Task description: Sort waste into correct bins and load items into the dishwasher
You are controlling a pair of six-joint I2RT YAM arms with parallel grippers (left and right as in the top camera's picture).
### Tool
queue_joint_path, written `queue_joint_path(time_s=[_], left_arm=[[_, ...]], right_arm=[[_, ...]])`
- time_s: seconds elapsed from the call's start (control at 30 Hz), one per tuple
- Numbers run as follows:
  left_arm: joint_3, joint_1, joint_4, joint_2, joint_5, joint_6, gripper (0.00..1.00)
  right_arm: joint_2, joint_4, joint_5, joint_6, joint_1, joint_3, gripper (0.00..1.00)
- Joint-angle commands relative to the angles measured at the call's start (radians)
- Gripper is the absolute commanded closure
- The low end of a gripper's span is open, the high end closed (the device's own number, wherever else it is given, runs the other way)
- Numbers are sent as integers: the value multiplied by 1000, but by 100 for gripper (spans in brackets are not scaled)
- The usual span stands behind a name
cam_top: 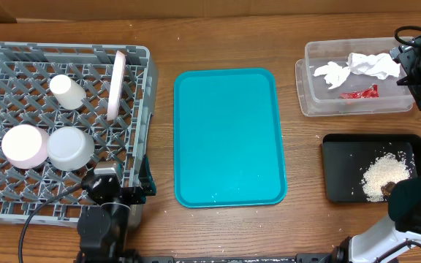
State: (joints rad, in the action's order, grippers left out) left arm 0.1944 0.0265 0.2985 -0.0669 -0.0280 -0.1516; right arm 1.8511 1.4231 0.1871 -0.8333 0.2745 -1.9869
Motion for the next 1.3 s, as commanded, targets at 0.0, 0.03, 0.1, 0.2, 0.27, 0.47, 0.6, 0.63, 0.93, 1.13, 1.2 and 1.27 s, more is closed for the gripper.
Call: queue_joint_path(time_s=[0.0, 0.03, 0.1, 0.2, 0.27, 0.47, 0.6, 0.63, 0.93, 1.13, 1.2, 1.27], left_arm=[[-58, 6, -79, 65, -58, -10, 0], [-76, 6, -127, 64, -58, -10, 0], [-111, 6, -218, 63, -56, -15, 0], [-152, 7, -312, 63, -57, -41, 0], [-181, 7, -368, 63, -57, -55, 0], [-190, 6, -336, 63, -58, -53, 0], [-190, 6, -220, 63, -57, -51, 0], [-190, 6, -227, 63, -49, -34, 0], [-190, 6, -228, 63, -50, -35, 0], [-190, 6, -228, 63, -50, -35, 0], [-190, 6, -228, 63, -50, -35, 0], [-190, 6, -228, 63, -50, -35, 0]], right_arm=[[-20, -5, 6, -2, 2, -11, 0], [-20, -5, 6, -2, 2, -11, 0], [-20, -5, 6, -2, 2, -11, 0], [-20, -5, 6, -2, 2, -11, 0], [-20, -5, 6, -2, 2, -11, 0], [-20, -5, 6, -2, 2, -11, 0], [-20, -5, 6, -2, 2, -11, 0], [-20, -5, 6, -2, 2, -11, 0], [-20, -5, 6, -1, 2, -11, 0], [-20, -5, 6, -1, 2, -11, 0], [-20, -5, 6, -2, 2, -11, 0], [-20, -5, 6, -2, 2, -11, 0]])
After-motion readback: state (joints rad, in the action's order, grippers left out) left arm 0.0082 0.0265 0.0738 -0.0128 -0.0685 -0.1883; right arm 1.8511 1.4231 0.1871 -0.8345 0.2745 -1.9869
